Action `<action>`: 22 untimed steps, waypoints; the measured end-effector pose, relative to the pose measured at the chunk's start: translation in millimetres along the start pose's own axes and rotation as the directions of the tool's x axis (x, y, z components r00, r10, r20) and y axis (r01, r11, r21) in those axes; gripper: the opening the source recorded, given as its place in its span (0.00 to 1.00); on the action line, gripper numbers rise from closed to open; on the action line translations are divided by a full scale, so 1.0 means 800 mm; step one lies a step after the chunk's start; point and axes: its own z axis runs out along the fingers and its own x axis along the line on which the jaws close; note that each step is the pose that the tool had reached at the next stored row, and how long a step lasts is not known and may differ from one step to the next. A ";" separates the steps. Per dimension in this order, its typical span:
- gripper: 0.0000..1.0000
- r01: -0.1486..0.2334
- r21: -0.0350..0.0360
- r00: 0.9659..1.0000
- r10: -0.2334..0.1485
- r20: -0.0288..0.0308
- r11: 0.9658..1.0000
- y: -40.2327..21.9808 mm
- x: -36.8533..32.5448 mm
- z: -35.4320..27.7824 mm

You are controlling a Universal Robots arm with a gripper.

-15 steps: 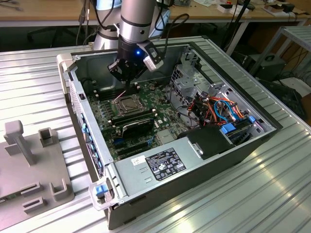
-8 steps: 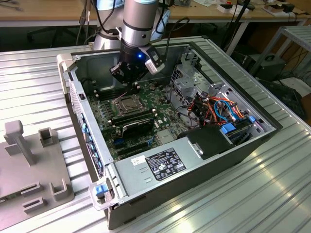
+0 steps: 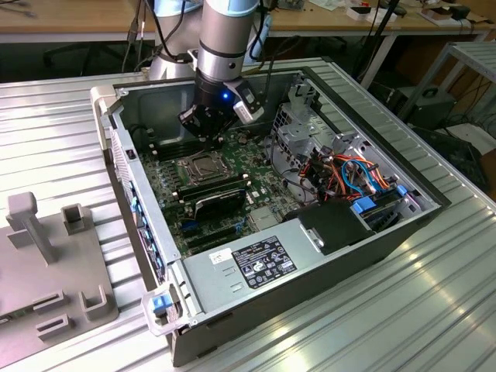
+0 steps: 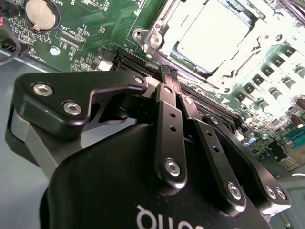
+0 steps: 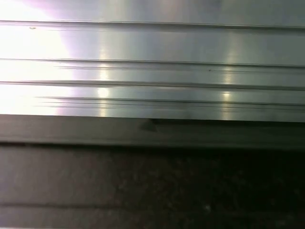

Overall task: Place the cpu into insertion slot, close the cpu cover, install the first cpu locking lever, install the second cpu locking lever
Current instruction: 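Install the first cpu locking lever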

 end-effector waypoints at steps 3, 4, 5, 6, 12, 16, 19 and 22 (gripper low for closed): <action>0.11 0.000 0.000 1.000 0.000 0.000 1.000 -0.0001 -0.0005 0.0010; 0.11 0.000 0.000 1.000 0.000 0.000 1.000 0.0000 -0.0013 0.0015; 0.11 0.000 0.000 1.000 0.000 0.000 1.000 -0.0001 -0.0017 0.0015; 0.11 0.000 0.000 1.000 0.000 0.000 1.000 -0.0001 -0.0022 0.0016; 0.11 0.000 0.000 1.000 0.000 0.000 1.000 -0.0001 -0.0028 0.0017; 0.11 0.000 0.000 1.000 0.000 0.002 1.000 -0.0001 -0.0026 0.0019; 0.11 0.000 0.000 1.000 0.000 0.002 1.000 -0.0001 -0.0025 0.0021; 0.11 0.000 0.000 1.000 0.000 0.002 1.000 -0.0007 -0.0025 0.0033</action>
